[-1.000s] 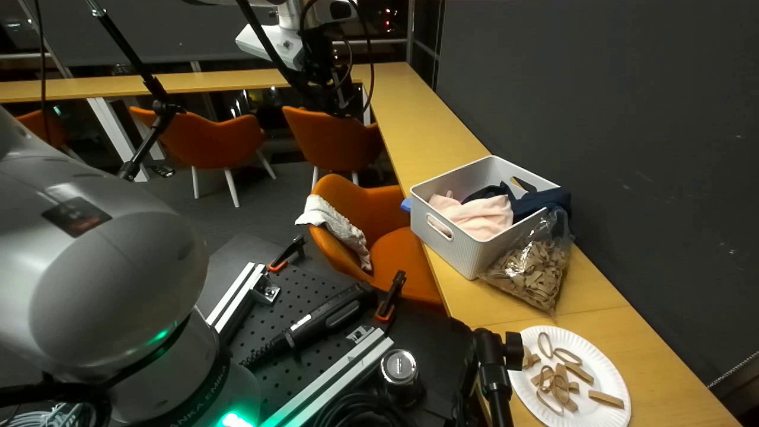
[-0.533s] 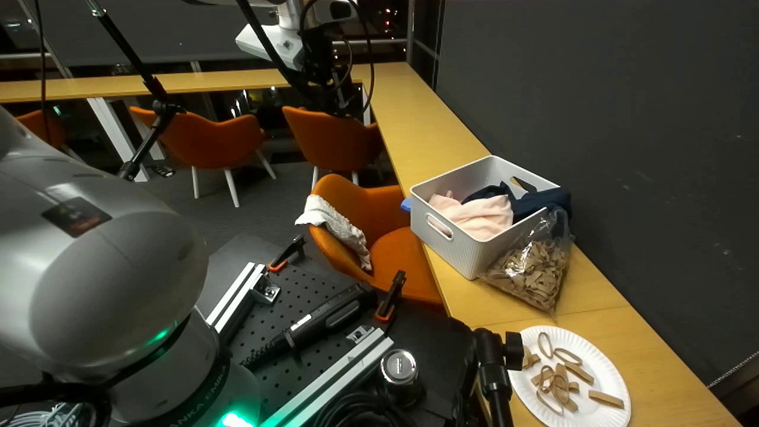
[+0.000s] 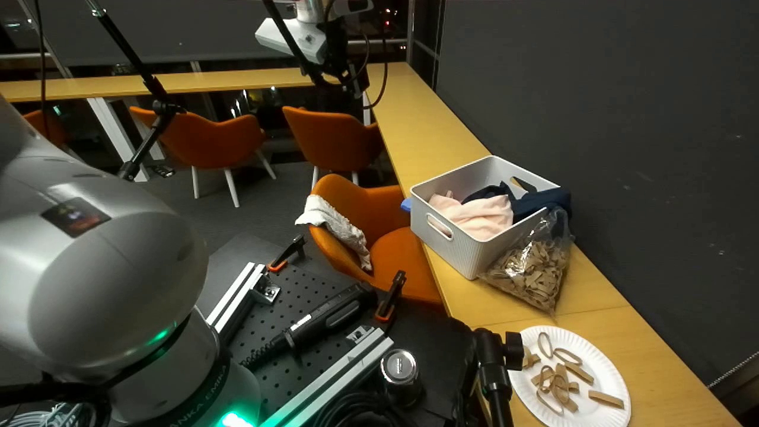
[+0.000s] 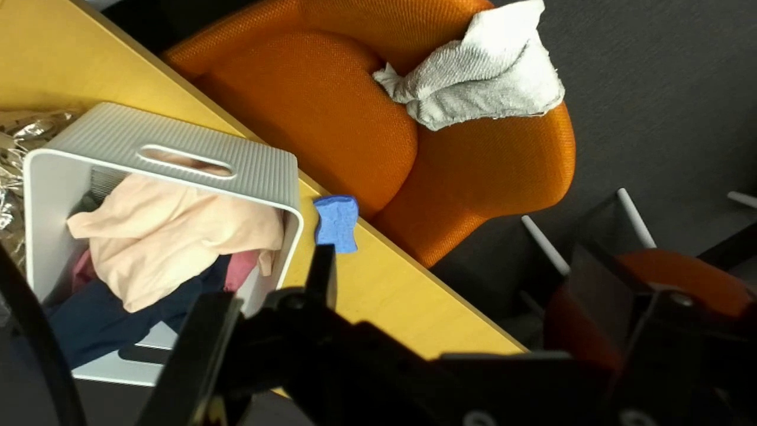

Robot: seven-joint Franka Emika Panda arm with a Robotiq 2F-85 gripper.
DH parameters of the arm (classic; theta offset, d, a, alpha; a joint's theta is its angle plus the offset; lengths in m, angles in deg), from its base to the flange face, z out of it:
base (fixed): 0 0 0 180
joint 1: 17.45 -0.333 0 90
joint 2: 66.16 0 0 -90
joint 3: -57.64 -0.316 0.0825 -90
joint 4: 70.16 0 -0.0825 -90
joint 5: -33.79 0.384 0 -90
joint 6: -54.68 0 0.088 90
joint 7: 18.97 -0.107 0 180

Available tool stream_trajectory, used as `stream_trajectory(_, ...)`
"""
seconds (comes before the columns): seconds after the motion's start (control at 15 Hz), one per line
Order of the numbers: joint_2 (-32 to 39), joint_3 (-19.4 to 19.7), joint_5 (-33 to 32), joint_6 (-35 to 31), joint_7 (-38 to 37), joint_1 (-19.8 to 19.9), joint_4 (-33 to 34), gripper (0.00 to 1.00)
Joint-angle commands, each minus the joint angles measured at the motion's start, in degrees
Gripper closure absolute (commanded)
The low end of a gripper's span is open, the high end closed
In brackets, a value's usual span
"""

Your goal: Remove the white cloth from the orange chair and put it in the white basket

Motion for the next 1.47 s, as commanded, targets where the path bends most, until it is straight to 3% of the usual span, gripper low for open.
stream_trajectory(0.0, 7.5, 2.7, -0.1, -1.6, 5.1, 0.2, 7.0, 0.0)
stream_trajectory(0.27, 17.7, 4.0, 1.4, -2.8, 12.3, -0.4, 14.0, 0.0)
stream_trajectory(0.53, 26.1, 1.6, 7.3, -3.1, 22.5, -0.3, 17.9, 0.0)
stream_trajectory(0.8, 31.5, -0.6, 11.8, -2.0, 33.5, 3.0, 18.8, 0.0)
stream_trajectory(1.07, 38.5, -4.1, 18.5, 1.2, 46.7, 9.0, 23.5, 0.0)
stream_trajectory(1.4, 50.4, -5.1, 16.5, 8.4, 47.8, 9.7, 35.5, 0.0)
